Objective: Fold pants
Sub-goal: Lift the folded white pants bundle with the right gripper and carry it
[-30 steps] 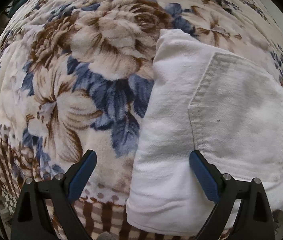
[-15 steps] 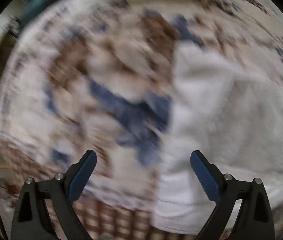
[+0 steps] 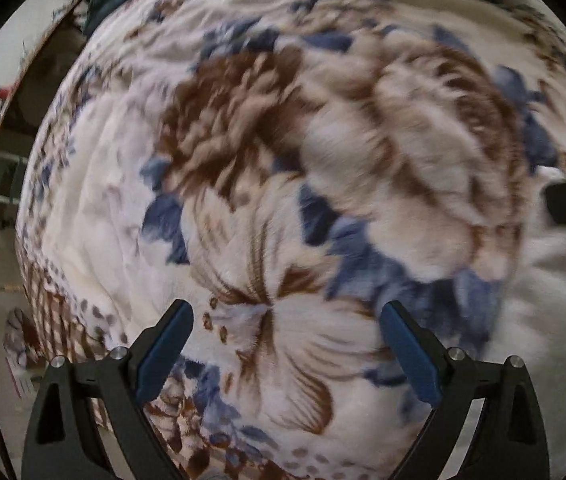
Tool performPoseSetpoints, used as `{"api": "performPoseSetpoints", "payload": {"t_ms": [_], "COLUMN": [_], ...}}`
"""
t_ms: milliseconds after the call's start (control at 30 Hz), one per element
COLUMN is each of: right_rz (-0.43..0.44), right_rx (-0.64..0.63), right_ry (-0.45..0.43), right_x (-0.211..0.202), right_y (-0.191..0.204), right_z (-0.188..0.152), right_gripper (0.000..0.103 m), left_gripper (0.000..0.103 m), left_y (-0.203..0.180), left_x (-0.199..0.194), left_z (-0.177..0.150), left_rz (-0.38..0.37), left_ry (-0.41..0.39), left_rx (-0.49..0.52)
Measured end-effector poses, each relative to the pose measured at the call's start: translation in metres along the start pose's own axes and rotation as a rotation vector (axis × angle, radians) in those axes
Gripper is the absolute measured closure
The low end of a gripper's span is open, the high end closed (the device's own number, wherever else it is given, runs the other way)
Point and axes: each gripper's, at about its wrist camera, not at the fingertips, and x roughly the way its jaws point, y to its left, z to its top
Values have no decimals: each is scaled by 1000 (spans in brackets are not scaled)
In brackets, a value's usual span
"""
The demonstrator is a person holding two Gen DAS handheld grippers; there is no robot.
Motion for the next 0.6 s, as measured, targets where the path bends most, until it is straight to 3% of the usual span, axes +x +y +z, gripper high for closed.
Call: {"api": "performPoseSetpoints", "payload": {"t_ms": [33, 67, 100, 133, 167, 200, 233, 267, 333, 367, 400, 467, 600], "right_rz": [-76, -135, -133, -87, 1, 162, 269, 472, 714, 778, 773, 718, 372], "right_rx": [-26, -81, -80, -46, 4, 130, 226, 429, 728, 839, 896, 843, 565], "right_ry": [47, 69, 82, 98, 108, 126, 136, 161, 186, 185, 174, 158, 80], "right_x": [15, 27, 31, 32, 31, 28, 28, 33, 52, 63, 67, 60, 7], "right_y": [6, 14, 16, 16, 10, -8, -22, -55, -103, -121, -133, -135, -110], "right_z": [8, 12, 14, 16, 18, 20, 20, 15, -6, -18, -25, -19, 19], "right_gripper": [66, 70, 79, 80, 80, 82, 83, 84, 89, 90, 91, 91, 84], "left_gripper": [6, 6, 6, 6, 6, 6, 6, 6, 6, 6, 6, 6, 6], "left_y": [5, 8, 11, 13, 15, 18, 19, 23, 26, 30, 31, 33, 32], "left_x": [6, 10, 14, 17, 19, 21, 22, 25, 30, 35, 38, 41, 44], "left_z": [1, 2, 3, 4, 5, 6, 7, 8, 10, 11, 12, 12, 12], "left_rz": [-11, -22, -33, -44, -58, -72, -88, -99, -121, -130, -139, -147, -154], "left_ry": [12, 19, 27, 32, 33, 32, 36, 39, 49, 56, 63, 71, 78], "left_rx": [-9, -14, -16, -17, -18, -18, -18, -20, -27, -30, -32, -28, -10]}}
